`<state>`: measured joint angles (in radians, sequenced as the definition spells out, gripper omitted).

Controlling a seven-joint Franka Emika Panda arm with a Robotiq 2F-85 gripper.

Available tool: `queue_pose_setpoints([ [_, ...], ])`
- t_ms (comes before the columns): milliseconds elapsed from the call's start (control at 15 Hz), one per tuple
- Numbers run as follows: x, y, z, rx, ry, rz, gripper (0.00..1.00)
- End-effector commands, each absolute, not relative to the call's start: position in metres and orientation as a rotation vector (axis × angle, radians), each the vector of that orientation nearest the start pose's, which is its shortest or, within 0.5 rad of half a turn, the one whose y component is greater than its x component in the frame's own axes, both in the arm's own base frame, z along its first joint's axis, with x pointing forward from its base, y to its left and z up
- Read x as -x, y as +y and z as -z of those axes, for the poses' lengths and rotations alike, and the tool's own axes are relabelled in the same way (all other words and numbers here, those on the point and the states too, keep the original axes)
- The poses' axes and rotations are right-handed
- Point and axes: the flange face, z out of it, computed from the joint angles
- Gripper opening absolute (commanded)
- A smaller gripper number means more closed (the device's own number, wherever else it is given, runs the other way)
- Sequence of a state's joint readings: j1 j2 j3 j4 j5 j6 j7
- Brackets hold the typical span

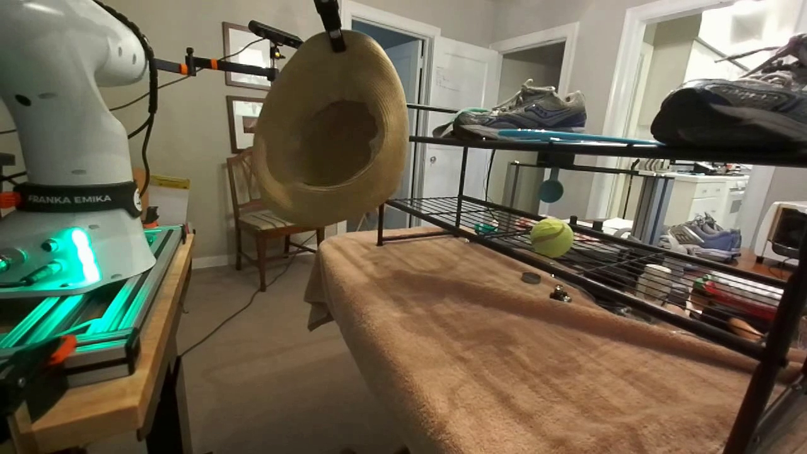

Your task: Pick up the hat and put it on top of the stand

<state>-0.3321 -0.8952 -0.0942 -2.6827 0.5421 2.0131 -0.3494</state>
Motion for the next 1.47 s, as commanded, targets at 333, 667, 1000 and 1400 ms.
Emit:
queue_pose_setpoints([
  [333,-0.307,-0.094,-0.627,2.528,0.166,0.966,0.01],
  [667,-0.339,-0.115,-0.684,2.515,0.157,1.262,0.01],
  [1000,-0.370,-0.158,-0.728,2.498,0.265,1.490,0.01],
  [1400,-0.404,-0.225,-0.759,2.489,0.458,1.658,0.01],
])
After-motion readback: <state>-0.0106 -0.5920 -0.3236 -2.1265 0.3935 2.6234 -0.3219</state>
